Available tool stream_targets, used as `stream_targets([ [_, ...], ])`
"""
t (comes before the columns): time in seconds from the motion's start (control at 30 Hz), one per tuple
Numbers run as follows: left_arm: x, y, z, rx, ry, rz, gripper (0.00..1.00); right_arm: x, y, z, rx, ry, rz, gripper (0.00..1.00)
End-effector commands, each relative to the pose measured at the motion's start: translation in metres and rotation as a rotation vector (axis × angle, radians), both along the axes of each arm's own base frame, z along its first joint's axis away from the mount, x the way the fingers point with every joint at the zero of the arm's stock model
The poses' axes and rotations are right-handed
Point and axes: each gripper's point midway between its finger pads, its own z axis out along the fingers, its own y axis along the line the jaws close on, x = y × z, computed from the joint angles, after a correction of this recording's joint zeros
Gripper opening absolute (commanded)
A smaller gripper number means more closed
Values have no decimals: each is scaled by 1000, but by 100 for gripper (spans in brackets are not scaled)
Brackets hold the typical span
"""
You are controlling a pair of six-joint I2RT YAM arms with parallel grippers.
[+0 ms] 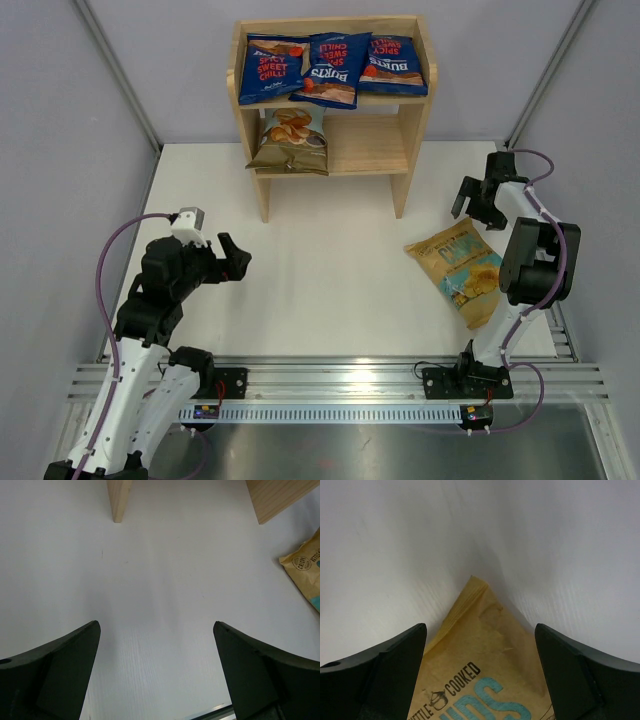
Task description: Place and organize the chips bags onto the shelf
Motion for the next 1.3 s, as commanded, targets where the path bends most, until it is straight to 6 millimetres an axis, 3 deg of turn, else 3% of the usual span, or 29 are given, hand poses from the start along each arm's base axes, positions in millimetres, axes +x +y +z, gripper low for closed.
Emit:
stream_targets([
  [0.0, 3, 2, 23, 24, -72, 3, 99, -17, -2, -14, -30, 112, 78, 97],
  [0.1, 2, -2, 21, 24, -66, -18, 99, -28, 8, -36, 20, 165, 93, 95],
  [0.17, 1, -3, 22, 25, -69, -27, 99, -31, 22, -46, 90, 168, 108, 88],
  [0.23, 1, -4, 22, 25, -69, -29, 99, -30, 26, -51, 117, 151, 94, 76],
  [0.27, 1, -4, 22, 24, -70, -31, 99, -36, 29, -55, 130, 156, 72, 60],
  [0.37, 1, -4, 22, 25, -69, -31, 99, -39, 25, -57, 116, 120, 6, 41],
  [0.53, 2, -5, 21, 26, -64, -35, 99, -39, 30, -48, 155, 28, -82, 24],
  [0.73, 3, -14, 16, 13, -36, -82, 99, -32, 47, -10, 270, -134, -130, 16],
  [0.77, 4, -17, 15, 9, -34, -95, 99, -31, 51, 3, 287, -177, -127, 15],
  [1.03, 6, -60, 15, -186, 34, -231, 99, -35, 78, 51, 478, -369, -221, 7],
  [1.07, 11, -68, 29, -250, -13, -229, 99, -36, 80, 64, 498, -404, -220, 6],
  [1.13, 3, -91, 22, -314, -25, -295, 99, -38, 86, 72, 546, -432, -251, 6],
  [1.17, 6, -103, 41, -383, -117, -324, 99, -37, 89, 84, 562, -472, -246, 7],
  [1.2, -2, -119, 43, -412, -138, -378, 99, -39, 93, 87, 596, -478, -263, 6],
  [1.27, 2, -135, 47, -457, -222, -406, 99, -41, 101, 103, 629, -518, -253, 6],
])
